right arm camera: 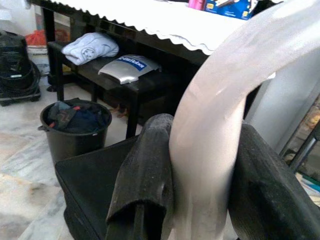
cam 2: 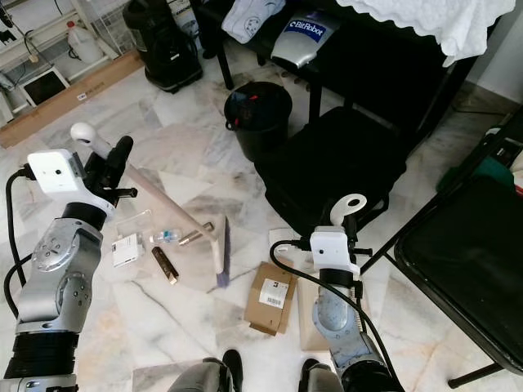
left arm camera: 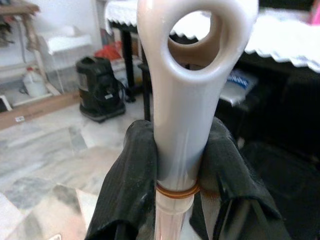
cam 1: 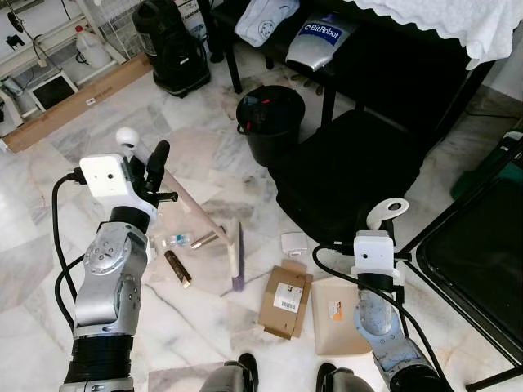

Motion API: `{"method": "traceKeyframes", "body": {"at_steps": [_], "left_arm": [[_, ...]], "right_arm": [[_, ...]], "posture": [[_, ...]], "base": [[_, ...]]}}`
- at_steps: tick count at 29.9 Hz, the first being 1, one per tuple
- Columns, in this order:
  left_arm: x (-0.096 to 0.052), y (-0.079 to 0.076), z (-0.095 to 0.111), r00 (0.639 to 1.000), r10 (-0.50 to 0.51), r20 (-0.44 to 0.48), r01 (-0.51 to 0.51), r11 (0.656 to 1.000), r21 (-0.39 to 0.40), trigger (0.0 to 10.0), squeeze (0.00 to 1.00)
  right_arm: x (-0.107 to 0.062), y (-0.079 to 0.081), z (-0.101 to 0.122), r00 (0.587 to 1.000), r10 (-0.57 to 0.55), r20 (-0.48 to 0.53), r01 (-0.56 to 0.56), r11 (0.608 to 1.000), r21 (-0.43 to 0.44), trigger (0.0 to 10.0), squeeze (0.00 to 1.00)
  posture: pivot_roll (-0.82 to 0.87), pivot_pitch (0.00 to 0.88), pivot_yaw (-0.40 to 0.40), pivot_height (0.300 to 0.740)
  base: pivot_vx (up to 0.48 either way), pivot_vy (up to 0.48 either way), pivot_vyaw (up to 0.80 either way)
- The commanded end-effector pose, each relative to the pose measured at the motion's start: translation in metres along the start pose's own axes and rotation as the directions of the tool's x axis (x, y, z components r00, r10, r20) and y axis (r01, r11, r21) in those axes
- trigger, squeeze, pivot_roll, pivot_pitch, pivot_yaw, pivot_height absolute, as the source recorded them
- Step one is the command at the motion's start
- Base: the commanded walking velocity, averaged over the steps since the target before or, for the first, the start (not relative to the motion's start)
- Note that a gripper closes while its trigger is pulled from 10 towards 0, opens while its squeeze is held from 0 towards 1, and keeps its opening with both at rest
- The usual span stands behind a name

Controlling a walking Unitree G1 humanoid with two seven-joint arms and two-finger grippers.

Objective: Sweep floor

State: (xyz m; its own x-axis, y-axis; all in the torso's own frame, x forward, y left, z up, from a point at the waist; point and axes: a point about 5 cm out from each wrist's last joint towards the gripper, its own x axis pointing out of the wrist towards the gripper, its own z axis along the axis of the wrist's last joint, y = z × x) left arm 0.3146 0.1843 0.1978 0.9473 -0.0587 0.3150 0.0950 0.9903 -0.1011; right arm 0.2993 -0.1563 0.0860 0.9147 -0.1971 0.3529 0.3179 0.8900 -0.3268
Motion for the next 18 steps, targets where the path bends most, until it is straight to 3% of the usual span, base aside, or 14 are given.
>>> {"method": "traceKeyframes", "body": {"at_steps": [1, 10, 18], "left_arm": [[-0.004, 0.004, -0.004, 1.000, 0.001, -0.005, -0.001, 0.999, 0.037, 10.0, 0.00], [-0.009, 0.003, -0.017, 0.999, 0.002, -0.049, 0.000, 0.999, 0.039, 10.0, 0.00], [-0.010, 0.005, -0.020, 0.998, 0.005, -0.057, -0.003, 0.999, 0.039, 10.0, 0.00]], "right_arm": [[-0.016, 0.002, -0.014, 0.996, 0.012, -0.087, -0.015, 0.999, -0.035, 10.0, 0.00], [-0.014, -0.013, -0.014, 0.987, -0.123, -0.102, 0.114, 0.989, -0.095, 10.0, 0.00], [-0.019, -0.015, -0.012, 0.978, -0.180, -0.110, 0.168, 0.979, -0.113, 10.0, 0.00]], "posture": [[0.15, 0.294, 0.157, 0.740], [0.15, 0.302, 0.157, 0.740], [0.15, 0.304, 0.157, 0.740]], "base": [[0.000, 0.000, 0.00], [0.000, 0.000, 0.00], [0.000, 0.000, 0.00]]}}
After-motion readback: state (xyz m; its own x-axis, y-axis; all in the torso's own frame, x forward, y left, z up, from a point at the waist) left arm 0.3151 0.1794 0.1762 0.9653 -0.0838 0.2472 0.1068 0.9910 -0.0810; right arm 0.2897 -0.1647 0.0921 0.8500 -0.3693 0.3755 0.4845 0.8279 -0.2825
